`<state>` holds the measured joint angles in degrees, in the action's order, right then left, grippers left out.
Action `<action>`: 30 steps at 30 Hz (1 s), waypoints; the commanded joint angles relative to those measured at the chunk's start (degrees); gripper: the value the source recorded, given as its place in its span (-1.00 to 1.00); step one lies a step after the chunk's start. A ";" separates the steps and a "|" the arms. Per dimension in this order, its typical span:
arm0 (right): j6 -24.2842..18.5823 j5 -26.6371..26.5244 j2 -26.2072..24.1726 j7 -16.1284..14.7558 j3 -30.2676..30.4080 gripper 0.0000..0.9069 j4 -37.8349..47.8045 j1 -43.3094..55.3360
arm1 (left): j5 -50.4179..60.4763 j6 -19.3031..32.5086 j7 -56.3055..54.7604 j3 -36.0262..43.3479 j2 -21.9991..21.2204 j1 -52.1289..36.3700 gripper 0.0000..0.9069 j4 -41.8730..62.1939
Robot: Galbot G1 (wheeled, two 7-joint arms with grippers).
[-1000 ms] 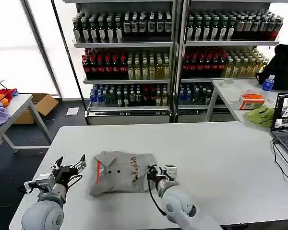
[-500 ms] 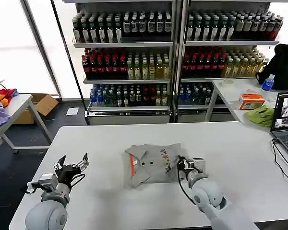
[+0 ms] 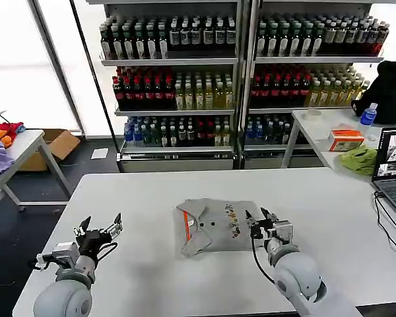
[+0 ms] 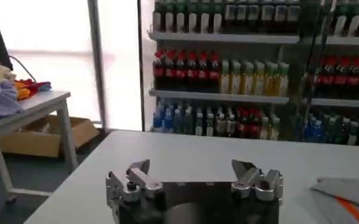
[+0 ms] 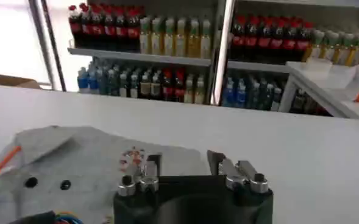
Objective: Fold and organize the clothes.
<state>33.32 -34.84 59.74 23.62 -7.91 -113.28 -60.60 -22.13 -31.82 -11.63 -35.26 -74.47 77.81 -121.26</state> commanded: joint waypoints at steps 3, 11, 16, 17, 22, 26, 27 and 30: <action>0.12 -12.25 -1.32 4.96 1.76 1.00 -6.53 -6.75 | 0.32 0.02 0.28 -0.01 -0.62 1.29 1.00 -0.16; 0.09 -20.87 -0.78 9.23 -0.08 1.00 -6.71 -7.15 | 0.52 -0.14 0.45 0.09 -0.35 1.51 1.00 0.36; 0.16 -23.21 -1.25 10.42 -0.33 1.00 -7.08 -7.27 | 0.84 -0.27 0.47 0.55 -0.57 1.31 1.00 0.73; 0.16 -23.79 -1.35 10.73 -0.47 1.00 -6.95 -7.35 | 0.84 -0.30 0.50 0.55 -0.55 1.25 1.00 0.70; 0.17 -26.17 -1.21 11.50 -0.85 1.00 -5.47 -8.00 | 0.76 -0.48 0.54 0.47 -0.27 0.95 1.00 0.65; 0.15 -25.89 -0.29 11.36 -0.54 1.00 -3.64 -7.75 | 1.19 -0.57 1.05 0.33 -0.19 0.99 1.00 0.60; 0.15 -25.69 -0.17 11.39 -0.54 1.00 -3.42 -7.72 | 1.61 -1.00 1.54 0.28 -0.21 1.08 1.00 0.42; 0.14 -25.71 -0.70 11.44 -1.08 1.00 -4.03 -7.91 | 2.63 -0.92 1.88 0.04 -0.28 1.37 1.00 -0.25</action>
<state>33.48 -57.23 59.18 33.79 -8.33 -117.92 -67.80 -21.06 -32.49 -10.66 -35.03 -74.68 78.88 -120.77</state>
